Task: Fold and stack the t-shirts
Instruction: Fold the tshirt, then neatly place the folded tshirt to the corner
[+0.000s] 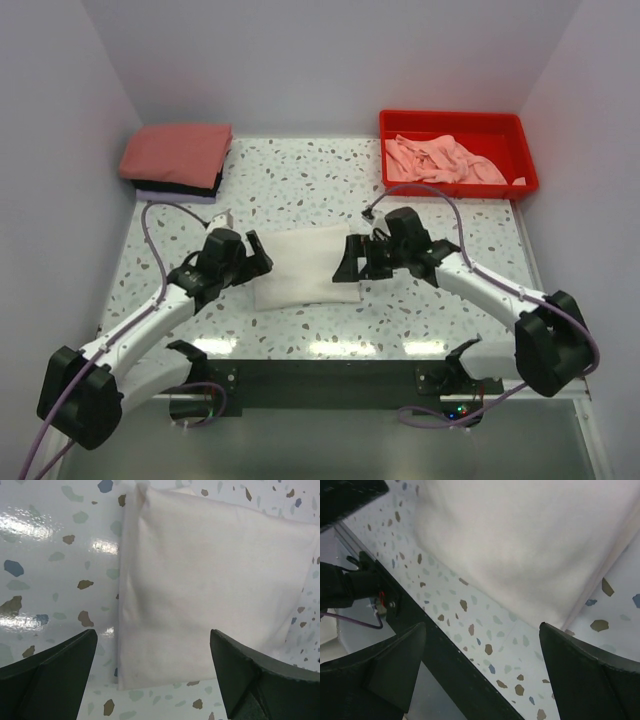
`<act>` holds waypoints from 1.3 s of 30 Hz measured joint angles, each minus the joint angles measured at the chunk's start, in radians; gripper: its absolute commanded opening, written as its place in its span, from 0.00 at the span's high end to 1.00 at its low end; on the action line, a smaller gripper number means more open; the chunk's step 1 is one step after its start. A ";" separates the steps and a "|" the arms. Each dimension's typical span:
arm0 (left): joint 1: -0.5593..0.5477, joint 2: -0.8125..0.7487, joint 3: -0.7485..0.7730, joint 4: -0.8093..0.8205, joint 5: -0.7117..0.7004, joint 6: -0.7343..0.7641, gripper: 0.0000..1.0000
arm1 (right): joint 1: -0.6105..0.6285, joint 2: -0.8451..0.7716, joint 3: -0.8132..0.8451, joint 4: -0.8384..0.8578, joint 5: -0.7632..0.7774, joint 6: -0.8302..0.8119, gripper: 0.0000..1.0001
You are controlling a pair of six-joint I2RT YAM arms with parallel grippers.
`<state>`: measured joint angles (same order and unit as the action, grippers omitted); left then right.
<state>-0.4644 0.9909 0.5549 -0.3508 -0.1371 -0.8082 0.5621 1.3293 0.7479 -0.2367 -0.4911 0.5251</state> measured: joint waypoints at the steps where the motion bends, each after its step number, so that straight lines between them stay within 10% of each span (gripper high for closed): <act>1: 0.003 0.006 0.008 -0.009 -0.015 0.000 0.00 | 0.000 -0.021 0.022 -0.012 0.009 -0.006 0.01; 9: 0.038 0.151 0.016 0.002 -0.054 0.029 0.02 | 0.000 -0.159 0.095 -0.127 0.199 -0.037 0.01; 39: -0.013 0.518 0.159 0.145 -0.065 0.138 0.80 | -0.042 -0.225 0.043 -0.245 0.371 -0.059 0.01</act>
<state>-0.4774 1.5093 0.7143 -0.2054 -0.2024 -0.6701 0.5198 1.1046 0.7914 -0.4816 -0.1204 0.4664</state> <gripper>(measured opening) 0.277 0.987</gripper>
